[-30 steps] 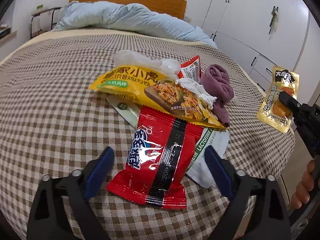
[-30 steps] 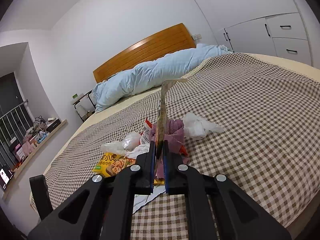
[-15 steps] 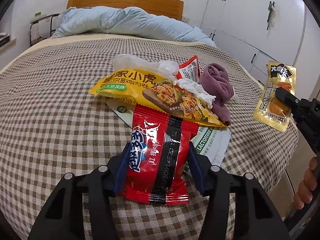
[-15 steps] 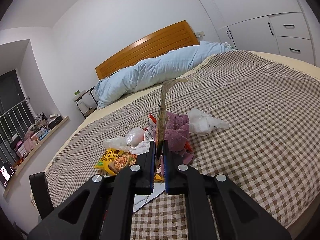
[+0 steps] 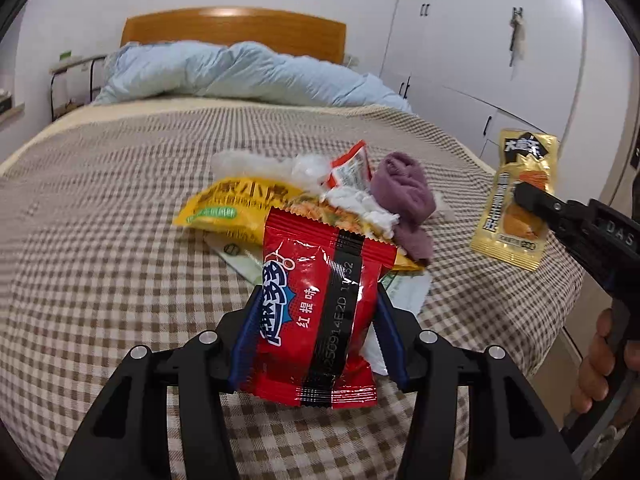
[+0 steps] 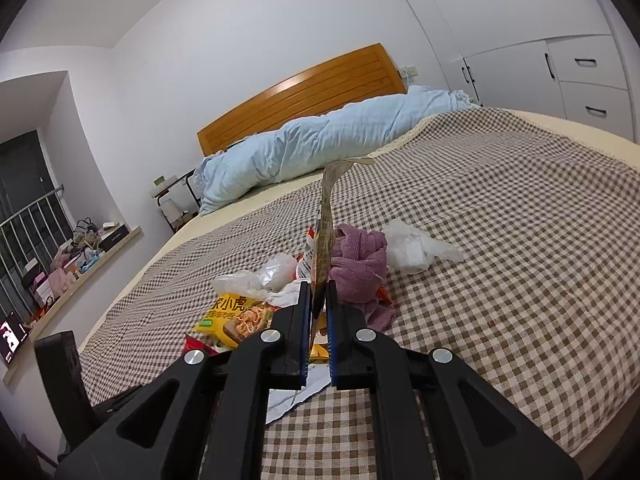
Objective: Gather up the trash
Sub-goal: 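Grasp the red snack packet with the left gripper and lift it, then carry the red packet and gold packet off the bed down to the bin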
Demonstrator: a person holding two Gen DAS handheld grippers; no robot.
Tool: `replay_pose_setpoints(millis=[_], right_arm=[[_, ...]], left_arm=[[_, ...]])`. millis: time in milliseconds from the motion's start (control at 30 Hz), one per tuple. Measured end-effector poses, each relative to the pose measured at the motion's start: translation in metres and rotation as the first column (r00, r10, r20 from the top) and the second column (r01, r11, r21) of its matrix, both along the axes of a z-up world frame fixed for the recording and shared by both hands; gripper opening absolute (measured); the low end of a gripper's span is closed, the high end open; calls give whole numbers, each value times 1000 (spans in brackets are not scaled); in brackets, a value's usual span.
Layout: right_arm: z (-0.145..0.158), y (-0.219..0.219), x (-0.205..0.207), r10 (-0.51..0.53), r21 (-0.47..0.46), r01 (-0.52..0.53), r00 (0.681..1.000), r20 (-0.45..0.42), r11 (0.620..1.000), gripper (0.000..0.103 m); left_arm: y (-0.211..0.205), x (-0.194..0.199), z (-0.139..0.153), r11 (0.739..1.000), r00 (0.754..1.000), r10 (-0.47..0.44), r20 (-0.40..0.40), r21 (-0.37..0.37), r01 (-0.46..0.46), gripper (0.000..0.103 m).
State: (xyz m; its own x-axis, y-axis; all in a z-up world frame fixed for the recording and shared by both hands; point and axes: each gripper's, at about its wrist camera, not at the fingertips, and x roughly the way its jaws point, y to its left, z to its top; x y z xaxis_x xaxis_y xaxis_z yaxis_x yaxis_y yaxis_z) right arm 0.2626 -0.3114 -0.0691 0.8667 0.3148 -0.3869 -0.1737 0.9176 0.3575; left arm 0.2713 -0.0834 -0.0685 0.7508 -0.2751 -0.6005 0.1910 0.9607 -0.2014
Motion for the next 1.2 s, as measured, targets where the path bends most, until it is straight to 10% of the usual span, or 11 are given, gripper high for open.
replay_pose_setpoints(millis=[1200], right_arm=[[28,1,-149,94,-124,-92,996,8,988,7]], left_arm=[[-18,-165,74,995,987,-97,130,-4,99,50]])
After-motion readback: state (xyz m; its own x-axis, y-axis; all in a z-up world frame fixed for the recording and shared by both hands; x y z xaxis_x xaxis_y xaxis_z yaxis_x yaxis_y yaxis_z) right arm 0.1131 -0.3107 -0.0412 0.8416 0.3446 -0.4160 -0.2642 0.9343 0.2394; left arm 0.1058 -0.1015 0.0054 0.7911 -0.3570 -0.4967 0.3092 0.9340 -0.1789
